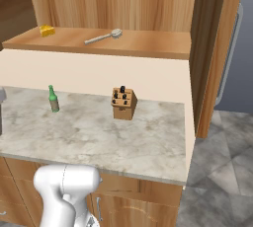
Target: Pick the soap dispenser and dish brush from the cabinet and place them on the counter.
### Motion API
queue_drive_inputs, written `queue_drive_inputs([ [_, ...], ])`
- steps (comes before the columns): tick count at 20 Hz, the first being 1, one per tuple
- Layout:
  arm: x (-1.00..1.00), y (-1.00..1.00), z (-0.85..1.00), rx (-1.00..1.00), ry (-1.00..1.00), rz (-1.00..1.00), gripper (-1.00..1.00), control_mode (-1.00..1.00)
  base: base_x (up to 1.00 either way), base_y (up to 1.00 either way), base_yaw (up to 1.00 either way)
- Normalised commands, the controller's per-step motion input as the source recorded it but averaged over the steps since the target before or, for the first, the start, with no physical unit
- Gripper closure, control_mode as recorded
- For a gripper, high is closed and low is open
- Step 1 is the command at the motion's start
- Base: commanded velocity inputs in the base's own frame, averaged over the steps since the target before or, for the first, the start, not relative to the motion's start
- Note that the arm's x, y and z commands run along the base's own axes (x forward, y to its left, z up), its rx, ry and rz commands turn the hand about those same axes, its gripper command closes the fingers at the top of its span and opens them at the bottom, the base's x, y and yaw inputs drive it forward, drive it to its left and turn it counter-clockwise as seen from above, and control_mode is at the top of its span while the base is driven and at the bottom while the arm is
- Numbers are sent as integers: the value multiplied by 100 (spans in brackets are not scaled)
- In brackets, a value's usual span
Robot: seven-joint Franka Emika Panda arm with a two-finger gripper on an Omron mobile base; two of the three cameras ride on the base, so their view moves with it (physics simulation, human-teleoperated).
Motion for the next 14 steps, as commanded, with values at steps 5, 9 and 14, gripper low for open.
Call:
queue_drive_inputs([
  [5,41,0,-58,0,-17,0,100,-100,0,0,0],
  [9,31,0,-53,0,-18,1,100,-100,0,0,0],
  [14,13,0,-50,0,-18,6,100,-100,0,0,0],
])
